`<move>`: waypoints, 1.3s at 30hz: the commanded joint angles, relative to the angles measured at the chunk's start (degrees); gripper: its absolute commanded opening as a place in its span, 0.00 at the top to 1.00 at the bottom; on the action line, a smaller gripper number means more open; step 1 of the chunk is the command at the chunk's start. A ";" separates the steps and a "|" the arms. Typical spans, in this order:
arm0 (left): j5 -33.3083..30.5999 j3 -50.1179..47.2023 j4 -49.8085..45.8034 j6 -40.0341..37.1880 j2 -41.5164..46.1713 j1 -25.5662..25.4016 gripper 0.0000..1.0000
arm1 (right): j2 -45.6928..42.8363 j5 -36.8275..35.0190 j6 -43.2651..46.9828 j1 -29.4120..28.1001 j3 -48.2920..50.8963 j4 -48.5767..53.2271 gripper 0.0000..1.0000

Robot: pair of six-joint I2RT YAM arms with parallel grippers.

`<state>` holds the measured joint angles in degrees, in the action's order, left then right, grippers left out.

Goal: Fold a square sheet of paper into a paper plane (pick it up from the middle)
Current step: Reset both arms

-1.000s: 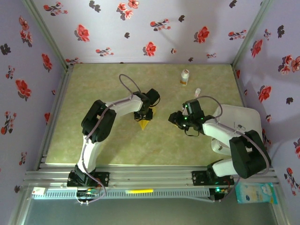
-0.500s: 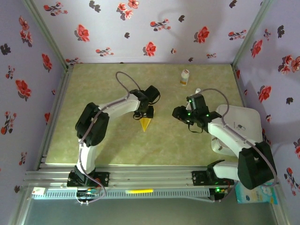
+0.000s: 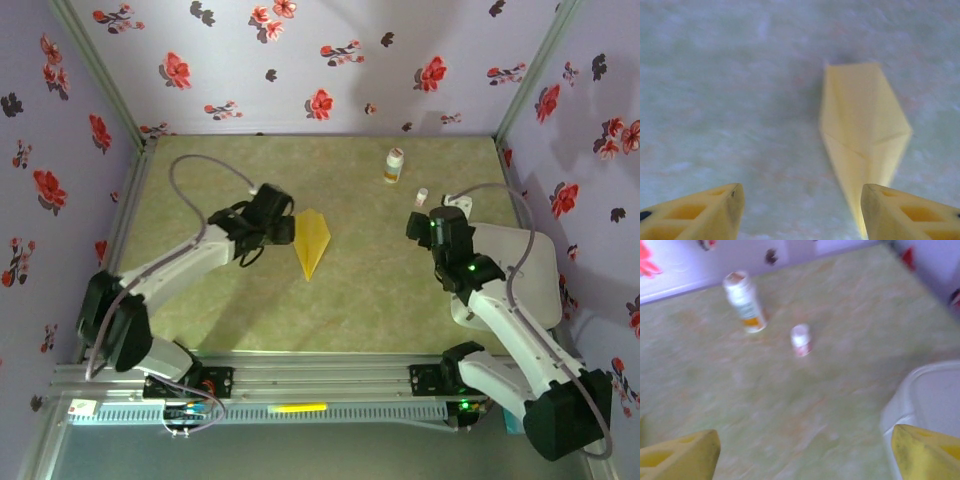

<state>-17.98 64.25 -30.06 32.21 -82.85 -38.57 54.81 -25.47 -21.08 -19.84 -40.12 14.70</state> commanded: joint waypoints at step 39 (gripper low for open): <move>0.45 -42.63 83.06 -28.61 -5.65 36.72 0.00 | 33.67 19.14 19.33 17.37 22.35 -71.38 0.04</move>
<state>-18.22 20.05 52.03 1.83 -88.29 -2.52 83.90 -9.23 1.45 -5.28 -20.62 -49.15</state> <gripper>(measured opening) 0.995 0.953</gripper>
